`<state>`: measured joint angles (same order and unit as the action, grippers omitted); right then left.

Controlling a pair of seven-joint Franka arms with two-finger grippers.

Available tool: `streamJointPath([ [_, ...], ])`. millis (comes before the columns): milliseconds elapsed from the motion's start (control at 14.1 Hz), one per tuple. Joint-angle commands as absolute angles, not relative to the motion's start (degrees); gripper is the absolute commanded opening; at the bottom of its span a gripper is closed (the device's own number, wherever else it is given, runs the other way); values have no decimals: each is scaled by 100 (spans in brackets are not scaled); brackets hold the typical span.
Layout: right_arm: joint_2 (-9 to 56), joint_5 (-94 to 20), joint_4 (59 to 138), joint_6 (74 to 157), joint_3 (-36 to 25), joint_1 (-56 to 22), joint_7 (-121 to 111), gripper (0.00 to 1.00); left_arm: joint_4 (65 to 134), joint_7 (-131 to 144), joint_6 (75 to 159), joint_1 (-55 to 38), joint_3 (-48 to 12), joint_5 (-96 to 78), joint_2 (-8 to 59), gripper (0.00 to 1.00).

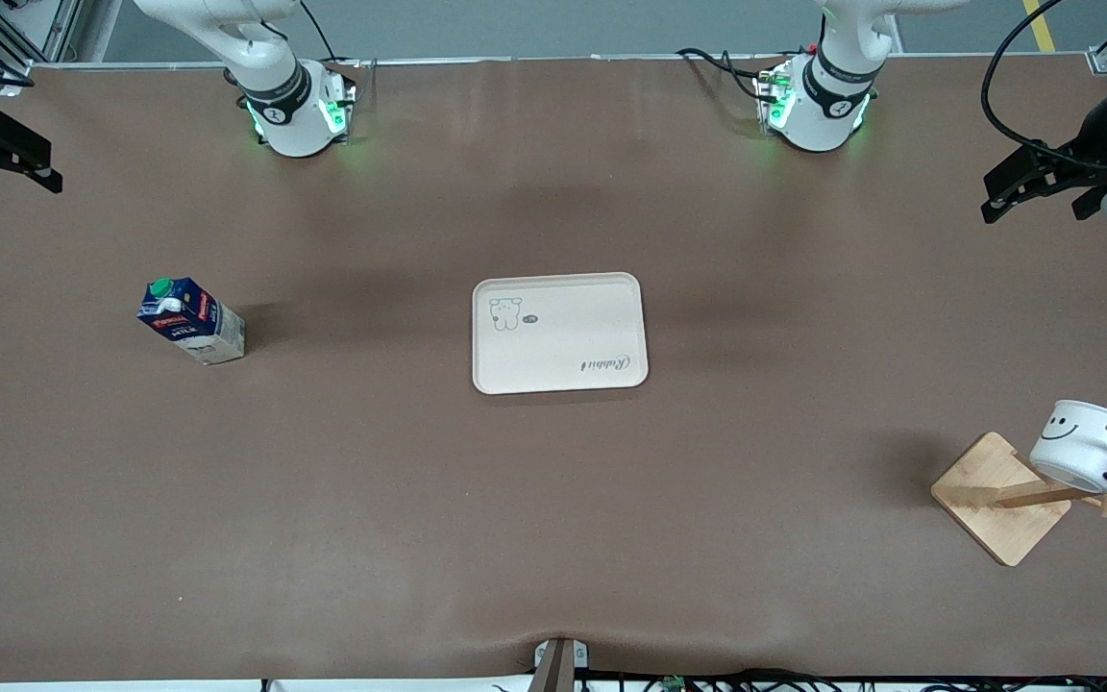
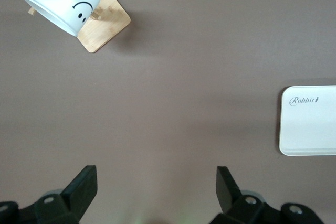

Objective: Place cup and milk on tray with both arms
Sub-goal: 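Move the left gripper toward the white mug while the right gripper approaches the milk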

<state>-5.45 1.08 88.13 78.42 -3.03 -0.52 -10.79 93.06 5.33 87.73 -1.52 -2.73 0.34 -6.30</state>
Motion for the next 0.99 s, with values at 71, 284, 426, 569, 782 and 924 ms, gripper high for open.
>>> streamJointPath([
  [71,-659,9,8921,7875,-272,26,-1020,100,9150,439,8640,-132,-255,-18,-580,100],
  [284,-659,0,8921,7875,-272,26,-1020,100,8948,448,8640,-88,-158,18,-440,100],
  [426,-650,0,8921,7884,-272,35,-1020,100,8999,343,8631,-88,-88,18,-431,100],
  [569,-650,0,8921,7884,-272,53,-1020,100,9184,334,8744,0,-88,18,-466,100],
  [782,-615,0,8886,7884,-272,62,-1028,100,9797,343,9594,324,-105,-52,-711,100],
  [924,-598,0,8877,7893,-272,70,-1037,100,10263,343,10280,456,-105,-70,-826,100],
])
